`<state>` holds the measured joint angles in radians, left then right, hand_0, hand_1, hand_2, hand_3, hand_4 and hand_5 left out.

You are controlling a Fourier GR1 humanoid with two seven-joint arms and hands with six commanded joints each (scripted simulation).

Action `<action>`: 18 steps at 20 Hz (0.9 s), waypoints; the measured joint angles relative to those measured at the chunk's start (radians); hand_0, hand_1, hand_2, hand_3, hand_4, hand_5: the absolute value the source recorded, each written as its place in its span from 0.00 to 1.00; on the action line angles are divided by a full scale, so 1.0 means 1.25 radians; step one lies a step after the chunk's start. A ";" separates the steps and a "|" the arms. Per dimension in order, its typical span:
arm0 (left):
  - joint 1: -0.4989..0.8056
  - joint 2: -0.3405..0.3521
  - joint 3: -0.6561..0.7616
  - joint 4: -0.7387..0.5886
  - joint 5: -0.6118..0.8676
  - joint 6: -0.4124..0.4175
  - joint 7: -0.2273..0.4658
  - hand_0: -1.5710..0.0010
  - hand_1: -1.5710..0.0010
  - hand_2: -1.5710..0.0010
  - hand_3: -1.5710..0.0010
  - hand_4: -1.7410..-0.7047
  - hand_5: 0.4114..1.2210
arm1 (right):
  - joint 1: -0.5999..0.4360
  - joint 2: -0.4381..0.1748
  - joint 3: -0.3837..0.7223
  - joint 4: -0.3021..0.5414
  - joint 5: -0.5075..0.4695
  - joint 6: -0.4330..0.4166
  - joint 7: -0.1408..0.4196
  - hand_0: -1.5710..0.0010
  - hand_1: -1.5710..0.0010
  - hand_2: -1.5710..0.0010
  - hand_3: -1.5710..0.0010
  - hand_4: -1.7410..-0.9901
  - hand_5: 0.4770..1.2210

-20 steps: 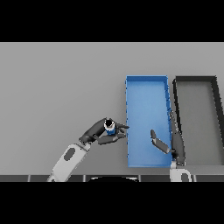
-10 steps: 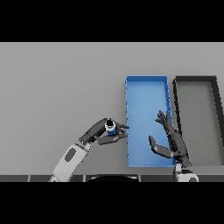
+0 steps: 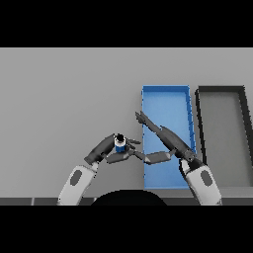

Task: Pick up the blue pipe and place it into the blue bin.

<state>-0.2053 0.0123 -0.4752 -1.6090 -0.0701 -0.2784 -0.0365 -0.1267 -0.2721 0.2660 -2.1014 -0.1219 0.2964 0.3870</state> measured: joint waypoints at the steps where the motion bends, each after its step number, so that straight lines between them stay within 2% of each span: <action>1: -0.002 -0.004 0.007 0.005 0.001 -0.003 0.000 0.00 0.00 0.00 0.00 0.26 1.00 | -0.025 0.008 0.018 0.001 -0.010 0.008 0.016 1.00 1.00 0.97 1.00 0.59 0.11; 4: -0.003 -0.006 0.019 0.010 -0.003 -0.017 -0.029 0.00 0.00 0.00 0.00 0.27 1.00 | -0.072 0.023 0.050 0.004 -0.038 0.023 0.060 1.00 1.00 0.97 1.00 0.63 0.10; 6: -0.004 -0.016 0.024 0.020 -0.006 -0.027 -0.020 0.00 0.00 0.00 0.00 0.27 1.00 | -0.125 0.031 0.068 0.009 -0.039 0.033 0.055 1.00 1.00 0.97 1.00 0.67 0.10; 10: 0.000 -0.022 0.042 0.009 0.011 -0.056 0.007 0.00 0.00 0.00 0.00 0.26 1.00 | -0.209 0.053 0.104 0.036 -0.031 0.042 0.106 0.99 0.98 0.95 1.00 0.73 0.07; 11: 0.006 -0.021 0.043 0.009 0.003 -0.057 0.009 0.00 0.00 0.00 0.00 0.26 1.00 | -0.230 0.053 0.099 0.053 -0.033 0.044 0.123 0.98 0.98 0.95 1.00 0.74 0.06; 14: 0.012 -0.027 0.046 0.002 -0.021 -0.059 0.002 0.00 0.00 0.00 0.00 0.27 1.00 | -0.278 0.072 0.099 0.109 -0.043 0.062 0.134 0.96 0.93 0.89 0.97 0.72 0.03; 15: 0.015 -0.031 0.045 0.005 -0.029 -0.061 0.012 0.00 0.00 0.00 0.00 0.27 1.00 | -0.296 0.082 0.101 0.125 -0.045 0.064 0.140 0.89 0.86 0.83 0.92 0.68 0.01; 16: 0.017 -0.027 0.053 0.002 -0.030 -0.066 0.017 0.00 0.00 0.00 0.00 0.22 1.00 | -0.301 0.084 0.103 0.127 -0.048 0.069 0.137 0.79 0.77 0.76 0.85 0.62 0.01; 17: 0.014 -0.034 0.058 0.010 -0.025 -0.070 0.010 0.00 0.00 0.00 0.00 0.17 1.00 | -0.308 0.087 0.106 0.133 -0.051 0.073 0.139 0.68 0.66 0.66 0.74 0.55 0.02; 18: 0.013 -0.036 0.058 0.003 -0.023 -0.073 0.037 0.00 0.00 0.00 0.00 0.14 1.00 | -0.321 0.099 0.114 0.143 -0.044 0.072 0.140 0.55 0.55 0.53 0.62 0.45 0.03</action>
<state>-0.1895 -0.0330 -0.4024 -1.6052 -0.0989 -0.3698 0.0096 -0.5274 -0.1482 0.4086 -1.9227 -0.1775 0.3864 0.5621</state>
